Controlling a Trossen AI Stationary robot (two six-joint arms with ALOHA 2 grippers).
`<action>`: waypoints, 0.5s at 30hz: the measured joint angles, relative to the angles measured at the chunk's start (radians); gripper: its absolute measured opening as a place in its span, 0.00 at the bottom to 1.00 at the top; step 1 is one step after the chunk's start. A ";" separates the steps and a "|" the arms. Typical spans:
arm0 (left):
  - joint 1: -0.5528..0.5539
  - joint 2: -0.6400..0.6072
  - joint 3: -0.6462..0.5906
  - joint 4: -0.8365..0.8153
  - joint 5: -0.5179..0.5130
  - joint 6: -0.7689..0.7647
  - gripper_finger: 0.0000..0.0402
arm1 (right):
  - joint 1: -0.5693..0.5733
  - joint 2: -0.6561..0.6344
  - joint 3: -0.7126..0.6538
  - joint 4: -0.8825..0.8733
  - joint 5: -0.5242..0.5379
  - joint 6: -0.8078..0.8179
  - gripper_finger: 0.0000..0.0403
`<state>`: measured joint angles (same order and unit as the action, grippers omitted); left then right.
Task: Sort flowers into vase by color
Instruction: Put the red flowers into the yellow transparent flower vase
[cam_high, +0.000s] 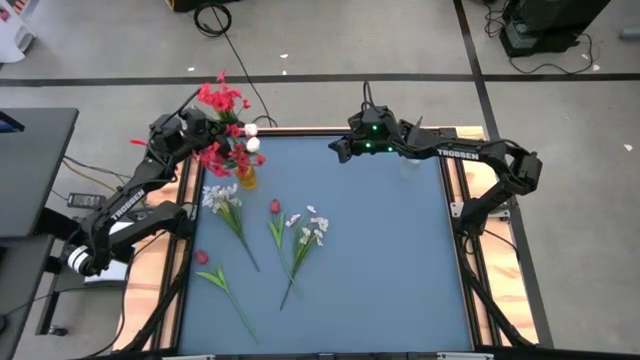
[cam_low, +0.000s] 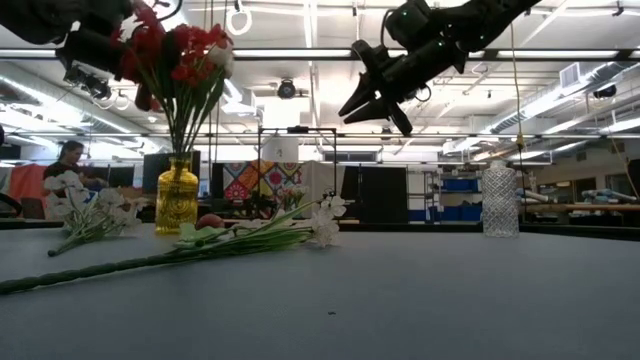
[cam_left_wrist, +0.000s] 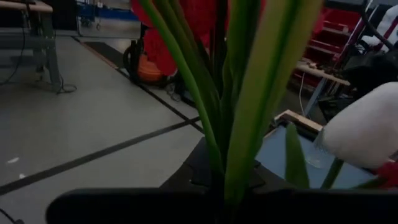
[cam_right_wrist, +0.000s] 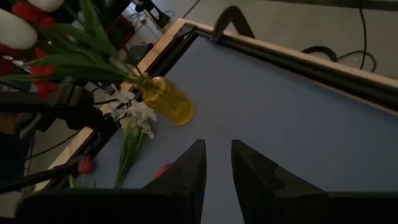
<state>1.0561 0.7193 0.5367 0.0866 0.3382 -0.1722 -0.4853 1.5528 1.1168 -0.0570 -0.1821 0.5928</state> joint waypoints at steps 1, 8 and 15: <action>0.000 0.000 -0.009 0.009 0.000 0.001 0.04 | -0.005 0.000 0.000 0.002 -0.001 -0.005 0.21; 0.000 -0.002 -0.072 0.090 0.080 0.093 0.07 | -0.041 0.000 0.000 0.027 -0.004 -0.026 0.21; 0.000 0.002 -0.078 0.054 0.129 0.125 0.17 | -0.057 0.000 0.000 0.034 -0.043 -0.012 0.21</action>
<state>1.0563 0.7208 0.4587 0.1404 0.4669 -0.0471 -0.5423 1.5528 1.1168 -0.0228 -0.2247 0.5808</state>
